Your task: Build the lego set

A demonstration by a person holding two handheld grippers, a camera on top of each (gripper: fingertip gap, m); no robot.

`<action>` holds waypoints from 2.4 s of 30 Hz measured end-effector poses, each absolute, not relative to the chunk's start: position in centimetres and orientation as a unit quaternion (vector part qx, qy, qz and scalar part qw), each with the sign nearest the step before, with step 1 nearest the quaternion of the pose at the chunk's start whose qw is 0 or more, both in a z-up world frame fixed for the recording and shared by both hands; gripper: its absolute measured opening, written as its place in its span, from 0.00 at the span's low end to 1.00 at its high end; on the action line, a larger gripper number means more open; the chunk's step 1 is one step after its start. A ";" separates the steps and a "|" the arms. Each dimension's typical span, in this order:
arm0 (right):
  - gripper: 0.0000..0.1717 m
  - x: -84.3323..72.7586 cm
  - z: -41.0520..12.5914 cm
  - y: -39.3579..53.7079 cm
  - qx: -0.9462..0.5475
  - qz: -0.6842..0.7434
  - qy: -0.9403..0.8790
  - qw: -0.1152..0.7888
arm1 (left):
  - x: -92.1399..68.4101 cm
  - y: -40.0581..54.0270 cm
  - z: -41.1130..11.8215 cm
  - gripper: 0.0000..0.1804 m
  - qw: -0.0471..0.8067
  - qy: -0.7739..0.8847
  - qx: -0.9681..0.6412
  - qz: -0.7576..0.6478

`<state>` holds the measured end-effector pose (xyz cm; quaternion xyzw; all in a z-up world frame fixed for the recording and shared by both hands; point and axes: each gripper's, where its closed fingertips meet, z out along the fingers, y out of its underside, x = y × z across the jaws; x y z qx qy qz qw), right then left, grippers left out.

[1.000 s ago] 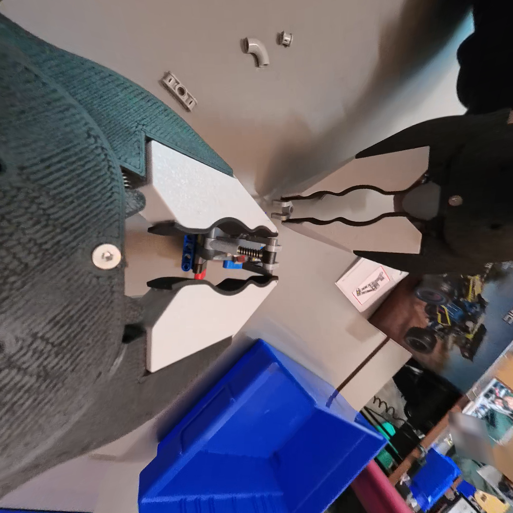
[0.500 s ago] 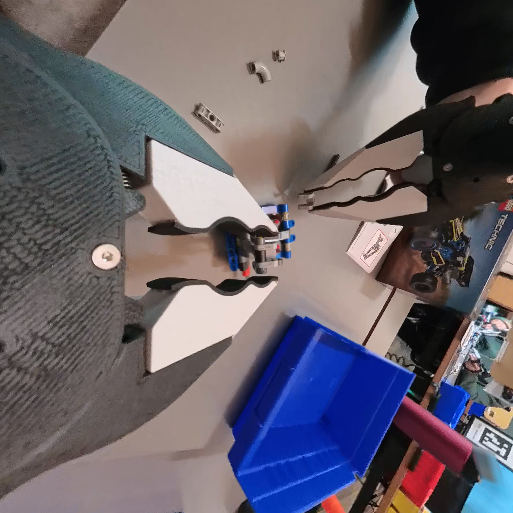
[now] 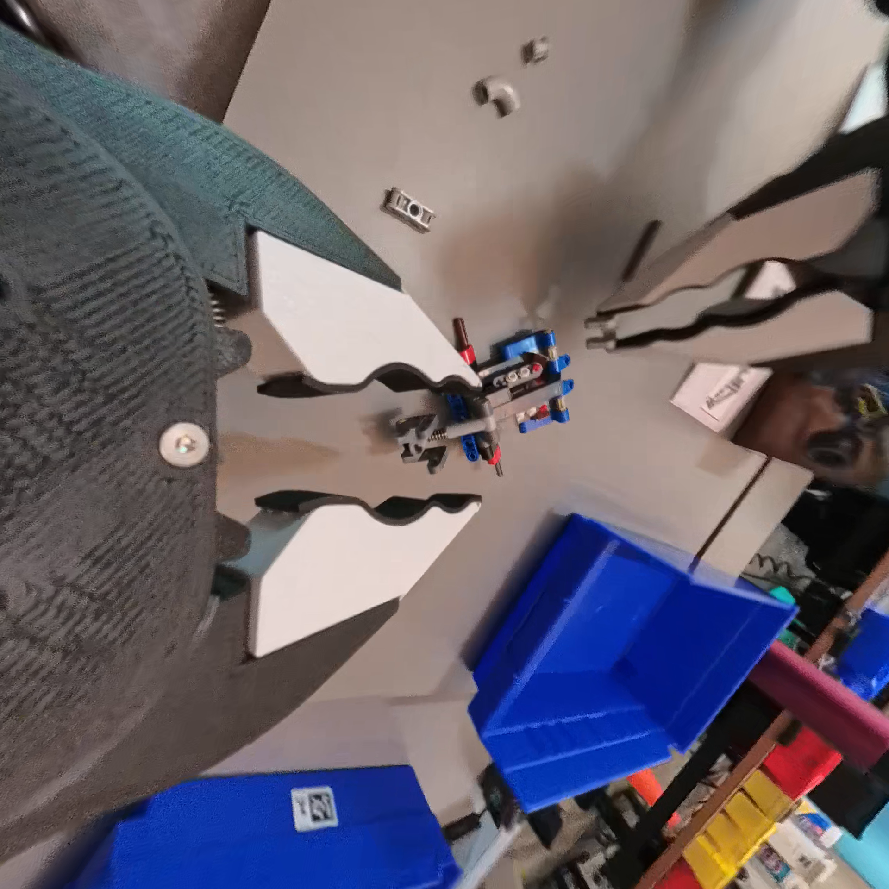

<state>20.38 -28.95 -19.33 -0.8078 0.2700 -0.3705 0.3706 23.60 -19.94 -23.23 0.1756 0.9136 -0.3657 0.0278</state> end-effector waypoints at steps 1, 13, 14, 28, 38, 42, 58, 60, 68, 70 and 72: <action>0.20 20.6 -19.9 -28.3 -0.819 -0.376 0.248 0.355 | 23.6 -19.9 -23.0 0.07 0.028 0.913 0.173 -0.368; 0.06 24.5 -24.0 -22.8 -0.911 -0.239 0.124 0.313 | 21.5 -16.7 -18.7 0.07 0.066 0.866 0.097 -0.486; 0.03 24.6 -24.0 -22.4 -0.910 -0.240 0.112 0.320 | 21.4 -16.1 -18.6 0.07 0.072 0.861 0.088 -0.496; 0.16 20.0 -18.5 -16.9 -0.852 -0.220 0.035 0.473 | 19.4 -16.0 -21.3 0.07 0.124 0.826 0.076 -0.544; 0.07 19.9 -20.5 -17.4 -0.858 -0.194 0.030 0.475 | 20.1 -18.5 -21.6 0.07 0.087 0.826 0.106 -0.547; 0.03 20.6 -20.4 -18.0 -0.862 -0.197 0.019 0.467 | 21.1 -19.1 -21.5 0.07 0.085 0.821 0.109 -0.554; 0.12 23.3 -21.5 -21.3 -0.875 -0.225 0.096 0.418 | 23.1 -19.1 -22.7 0.05 0.093 0.837 0.105 -0.528; 0.13 23.5 -22.2 -21.4 -0.879 -0.217 0.102 0.413 | 23.4 -19.1 -22.9 0.05 0.092 0.840 0.109 -0.523; 0.03 23.3 -24.1 -20.8 -0.891 -0.215 0.059 0.395 | 23.0 -19.1 -23.0 0.05 0.092 0.841 0.113 -0.522; 0.03 22.8 -24.1 -20.7 -0.892 -0.209 0.043 0.399 | 22.5 -19.3 -23.1 0.05 0.101 0.840 0.120 -0.520; 0.03 22.3 -24.1 -20.7 -0.891 -0.205 0.023 0.405 | 22.1 -19.4 -23.1 0.05 0.111 0.838 0.127 -0.519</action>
